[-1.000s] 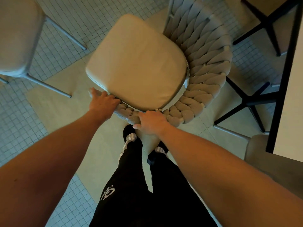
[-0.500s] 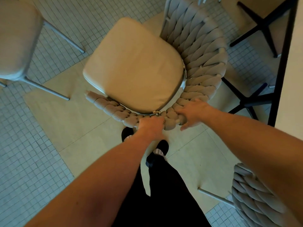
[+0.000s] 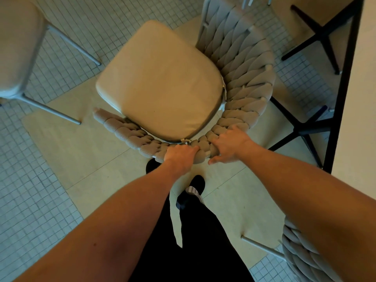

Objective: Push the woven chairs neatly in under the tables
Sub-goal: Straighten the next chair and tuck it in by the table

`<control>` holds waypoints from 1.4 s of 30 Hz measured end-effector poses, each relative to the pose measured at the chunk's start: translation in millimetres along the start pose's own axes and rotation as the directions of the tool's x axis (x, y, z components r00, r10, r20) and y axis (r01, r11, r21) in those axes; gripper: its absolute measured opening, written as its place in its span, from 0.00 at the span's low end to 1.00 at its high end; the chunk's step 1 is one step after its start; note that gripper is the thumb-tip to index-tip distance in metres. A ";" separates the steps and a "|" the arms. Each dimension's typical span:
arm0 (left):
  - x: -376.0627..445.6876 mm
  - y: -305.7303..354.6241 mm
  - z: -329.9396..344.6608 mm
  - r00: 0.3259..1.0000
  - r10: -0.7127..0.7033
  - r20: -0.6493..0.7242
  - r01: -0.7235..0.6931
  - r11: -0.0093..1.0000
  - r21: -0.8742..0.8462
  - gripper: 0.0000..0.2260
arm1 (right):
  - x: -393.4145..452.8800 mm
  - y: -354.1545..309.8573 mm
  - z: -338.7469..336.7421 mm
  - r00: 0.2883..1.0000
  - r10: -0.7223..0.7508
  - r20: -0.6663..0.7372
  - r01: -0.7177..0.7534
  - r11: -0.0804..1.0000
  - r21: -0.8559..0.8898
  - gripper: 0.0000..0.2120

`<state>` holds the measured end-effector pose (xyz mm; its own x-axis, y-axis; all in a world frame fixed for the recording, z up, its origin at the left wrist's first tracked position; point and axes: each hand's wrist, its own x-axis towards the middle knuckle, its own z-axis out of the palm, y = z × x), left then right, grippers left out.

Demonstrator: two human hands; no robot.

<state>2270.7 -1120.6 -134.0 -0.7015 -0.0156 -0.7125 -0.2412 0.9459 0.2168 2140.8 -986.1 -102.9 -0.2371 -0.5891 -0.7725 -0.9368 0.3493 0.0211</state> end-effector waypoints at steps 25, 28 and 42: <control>-33.7 -131.4 -52.0 0.995 0.007 0.096 -0.058 0.844 0.534 0.30 | 42.2 -124.5 -50.6 0.992 0.108 -0.063 -0.071 0.898 0.434 0.38; -30.7 -124.2 -50.0 0.992 -0.031 0.119 -0.037 0.848 0.529 0.31 | 38.4 -105.3 -36.4 0.996 0.039 -0.078 -0.004 0.916 0.401 0.35; 4.2 -2.2 -18.2 1.000 -0.026 0.006 0.026 1.000 -0.010 0.30 | 6.5 42.9 -2.5 0.995 0.026 0.100 -0.027 0.999 0.016 0.29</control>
<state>2256.0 -1128.6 -125.3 -0.6910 -0.0387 -0.7218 -0.2664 0.9419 0.2045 2098.3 -976.8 -105.4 -0.2340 -0.5044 -0.8312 -0.9256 0.3771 0.0318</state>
